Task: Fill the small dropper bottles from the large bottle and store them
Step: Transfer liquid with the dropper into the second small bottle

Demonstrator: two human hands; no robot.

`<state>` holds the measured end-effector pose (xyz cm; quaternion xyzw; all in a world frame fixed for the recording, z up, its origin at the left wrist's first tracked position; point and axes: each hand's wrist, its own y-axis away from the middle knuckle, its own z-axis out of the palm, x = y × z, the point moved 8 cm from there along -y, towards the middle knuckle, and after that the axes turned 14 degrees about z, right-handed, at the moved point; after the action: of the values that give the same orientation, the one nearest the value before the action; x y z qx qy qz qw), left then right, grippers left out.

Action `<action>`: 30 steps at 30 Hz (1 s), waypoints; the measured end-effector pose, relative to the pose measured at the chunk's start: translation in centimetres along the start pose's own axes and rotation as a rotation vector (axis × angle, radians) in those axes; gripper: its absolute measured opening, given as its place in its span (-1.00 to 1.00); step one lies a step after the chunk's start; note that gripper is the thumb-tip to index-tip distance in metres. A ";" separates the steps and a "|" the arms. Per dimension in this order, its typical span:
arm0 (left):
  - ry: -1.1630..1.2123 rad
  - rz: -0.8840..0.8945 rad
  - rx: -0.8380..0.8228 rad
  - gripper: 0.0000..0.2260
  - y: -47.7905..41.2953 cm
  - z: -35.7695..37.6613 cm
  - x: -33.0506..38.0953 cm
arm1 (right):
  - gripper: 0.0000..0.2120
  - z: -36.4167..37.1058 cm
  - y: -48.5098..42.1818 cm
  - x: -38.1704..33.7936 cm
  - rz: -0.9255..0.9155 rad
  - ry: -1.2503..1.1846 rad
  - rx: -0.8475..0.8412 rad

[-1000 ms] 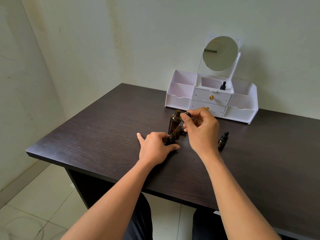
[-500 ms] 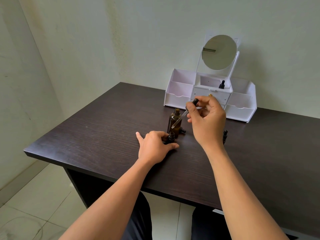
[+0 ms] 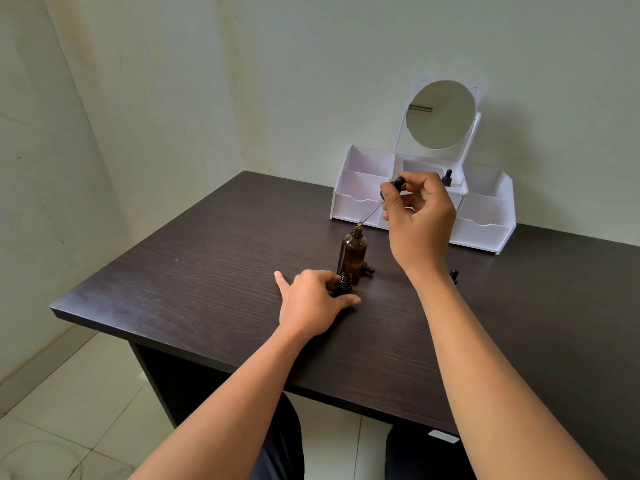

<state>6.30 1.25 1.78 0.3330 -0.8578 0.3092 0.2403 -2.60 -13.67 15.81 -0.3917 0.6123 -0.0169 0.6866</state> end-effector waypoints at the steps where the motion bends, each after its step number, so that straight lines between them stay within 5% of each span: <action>1: 0.000 -0.001 -0.002 -0.63 0.0 0.0 0.0 | -0.84 0.0 -0.1 0.0 -0.004 0.005 -0.005; 17: -0.004 -0.009 -0.002 -0.64 0.0 0.1 -0.1 | -0.94 3.2 -1.3 1.7 0.035 0.297 -0.157; 30: -0.014 -0.013 -0.009 -0.64 0.0 0.0 -0.1 | -0.94 4.0 -1.6 2.4 0.129 0.308 -0.188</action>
<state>6.35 1.24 1.73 0.3397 -0.8586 0.3014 0.2379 2.19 -13.91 14.44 -0.4068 0.7328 0.0244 0.5448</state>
